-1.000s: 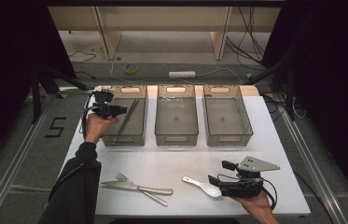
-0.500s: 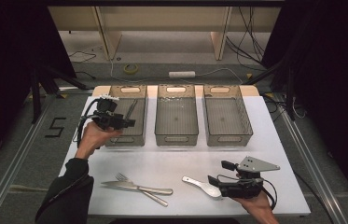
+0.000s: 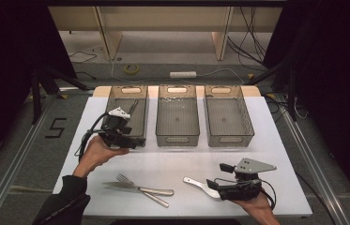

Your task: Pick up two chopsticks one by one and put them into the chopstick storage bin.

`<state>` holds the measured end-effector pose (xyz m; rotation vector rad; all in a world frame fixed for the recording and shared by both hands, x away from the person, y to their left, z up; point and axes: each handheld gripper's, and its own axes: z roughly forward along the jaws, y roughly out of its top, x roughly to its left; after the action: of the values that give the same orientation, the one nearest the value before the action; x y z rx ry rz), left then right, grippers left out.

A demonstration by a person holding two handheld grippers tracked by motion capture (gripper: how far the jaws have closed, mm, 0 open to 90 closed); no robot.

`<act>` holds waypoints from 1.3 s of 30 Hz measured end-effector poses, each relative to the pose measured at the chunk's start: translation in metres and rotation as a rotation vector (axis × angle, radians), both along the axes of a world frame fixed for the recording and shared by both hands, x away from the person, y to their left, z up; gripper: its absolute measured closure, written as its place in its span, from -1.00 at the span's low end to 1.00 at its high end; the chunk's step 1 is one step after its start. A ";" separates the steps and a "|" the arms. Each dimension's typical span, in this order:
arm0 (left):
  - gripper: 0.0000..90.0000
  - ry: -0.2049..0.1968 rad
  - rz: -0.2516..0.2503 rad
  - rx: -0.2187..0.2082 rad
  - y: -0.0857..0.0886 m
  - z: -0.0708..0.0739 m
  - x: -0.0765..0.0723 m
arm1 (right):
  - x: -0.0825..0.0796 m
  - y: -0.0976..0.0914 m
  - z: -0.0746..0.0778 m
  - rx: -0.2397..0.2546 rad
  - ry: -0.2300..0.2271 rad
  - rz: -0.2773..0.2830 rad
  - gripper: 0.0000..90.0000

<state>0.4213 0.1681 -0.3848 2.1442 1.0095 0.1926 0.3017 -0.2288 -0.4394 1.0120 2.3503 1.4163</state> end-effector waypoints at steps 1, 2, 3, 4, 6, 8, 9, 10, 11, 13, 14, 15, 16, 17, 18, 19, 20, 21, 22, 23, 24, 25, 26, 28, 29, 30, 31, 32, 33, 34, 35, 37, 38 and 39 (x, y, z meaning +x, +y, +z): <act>-0.51 0.002 -0.010 -0.011 0.000 0.000 -0.003 | 0.000 0.001 0.000 -0.004 0.002 0.004 -0.49; -0.52 0.005 -0.019 -0.011 -0.001 0.000 -0.006 | 0.000 0.001 0.000 -0.009 0.003 0.010 -0.49; -0.53 0.007 -0.022 -0.009 -0.001 0.000 -0.008 | 0.000 0.002 -0.001 -0.011 0.004 0.012 -0.49; -0.54 0.006 -0.023 -0.007 -0.002 -0.001 -0.011 | 0.000 0.002 -0.001 -0.012 0.006 0.014 -0.49; -0.55 0.002 -0.028 -0.010 -0.002 -0.004 -0.015 | 0.001 0.003 -0.001 -0.016 0.012 0.022 -0.49; -0.55 -0.009 -0.032 -0.013 -0.002 -0.007 -0.021 | 0.001 0.004 -0.001 -0.022 0.015 0.027 -0.48; -0.55 -0.016 -0.035 -0.017 -0.002 -0.009 -0.024 | 0.001 0.004 -0.001 -0.024 0.017 0.028 -0.48; -0.55 -0.024 -0.034 -0.019 -0.003 -0.011 -0.027 | 0.001 0.005 -0.001 -0.028 0.016 0.031 -0.48; -0.55 -0.032 -0.032 -0.028 -0.003 -0.012 -0.031 | 0.002 0.006 0.000 -0.036 0.020 0.031 -0.48; -0.55 -0.054 -0.026 -0.061 -0.002 -0.015 -0.036 | 0.003 0.007 -0.001 -0.049 0.020 0.038 -0.48; -0.55 -0.064 -0.020 -0.071 -0.002 -0.016 -0.039 | 0.003 0.008 -0.001 -0.054 0.025 0.042 -0.48; -0.55 -0.078 -0.012 -0.084 -0.001 -0.016 -0.041 | 0.003 0.009 -0.001 -0.059 0.027 0.047 -0.48; -0.55 -0.089 -0.008 -0.097 0.000 -0.017 -0.043 | 0.003 0.010 -0.001 -0.067 0.029 0.050 -0.48; -0.55 -0.098 -0.006 -0.111 0.002 -0.017 -0.045 | 0.003 0.011 -0.001 -0.072 0.031 0.053 -0.48; -0.55 -0.104 0.003 -0.130 0.002 -0.018 -0.048 | 0.004 0.011 -0.001 -0.081 0.031 0.055 -0.48; -0.55 -0.113 0.007 -0.139 0.004 -0.019 -0.050 | 0.004 0.012 -0.001 -0.084 0.033 0.057 -0.48; -0.55 -0.124 0.014 -0.146 0.005 -0.019 -0.052 | 0.005 0.013 -0.001 -0.086 0.034 0.060 -0.48; -0.55 -0.131 0.020 -0.158 0.007 -0.020 -0.054 | 0.005 0.014 -0.001 -0.095 0.035 0.061 -0.48; -0.55 -0.131 0.030 -0.181 0.009 -0.021 -0.056 | 0.006 0.015 0.000 -0.104 0.032 0.061 -0.48; -0.55 -0.127 0.038 -0.210 0.010 -0.022 -0.058 | 0.006 0.016 0.000 -0.113 0.031 0.063 -0.48; -0.55 -0.124 0.042 -0.232 0.012 -0.024 -0.060 | 0.007 0.016 0.001 -0.121 0.029 0.064 -0.48; -0.55 -0.127 0.045 -0.241 0.012 -0.025 -0.062 | 0.008 0.017 0.001 -0.128 0.030 0.066 -0.48; -0.55 -0.134 0.047 -0.243 0.013 -0.026 -0.064 | 0.009 0.019 0.002 -0.135 0.030 0.071 -0.47; -0.55 -0.134 0.039 -0.241 0.012 -0.027 -0.067 | 0.011 0.021 0.002 -0.159 0.034 0.080 -0.47; -0.56 -0.140 0.042 -0.241 0.012 -0.026 -0.069 | 0.012 0.023 0.002 -0.170 0.037 0.085 -0.47; -0.56 -0.147 0.040 -0.241 0.011 -0.026 -0.070 | 0.014 0.025 0.002 -0.182 0.041 0.090 -0.47; -0.56 -0.151 0.035 -0.237 0.011 -0.027 -0.071 | 0.015 0.027 0.002 -0.190 0.044 0.095 -0.47; -0.56 -0.154 0.030 -0.231 0.010 -0.027 -0.072 | 0.017 0.029 0.001 -0.201 0.046 0.100 -0.47; -0.57 -0.156 0.026 -0.224 0.010 -0.027 -0.073 | 0.018 0.031 0.001 -0.212 0.049 0.105 -0.47; -0.58 -0.156 0.024 -0.222 0.010 -0.027 -0.073 | 0.019 0.032 0.001 -0.222 0.049 0.109 -0.47; -0.59 -0.154 0.026 -0.226 0.010 -0.027 -0.074 | 0.020 0.034 0.001 -0.232 0.049 0.113 -0.47; -0.61 -0.156 0.026 -0.225 0.011 -0.028 -0.075 | 0.022 0.037 0.001 -0.251 0.051 0.118 -0.47; -0.62 -0.154 0.030 -0.234 0.012 -0.028 -0.076 | 0.022 0.039 0.000 -0.263 0.053 0.124 -0.47; -0.62 -0.150 0.034 -0.239 0.012 -0.029 -0.076 | 0.023 0.040 0.000 -0.276 0.056 0.128 -0.47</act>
<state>0.3456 0.1805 -0.4135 1.8689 0.9324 0.2336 0.3249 -0.1889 -0.4391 0.8481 2.6010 1.0724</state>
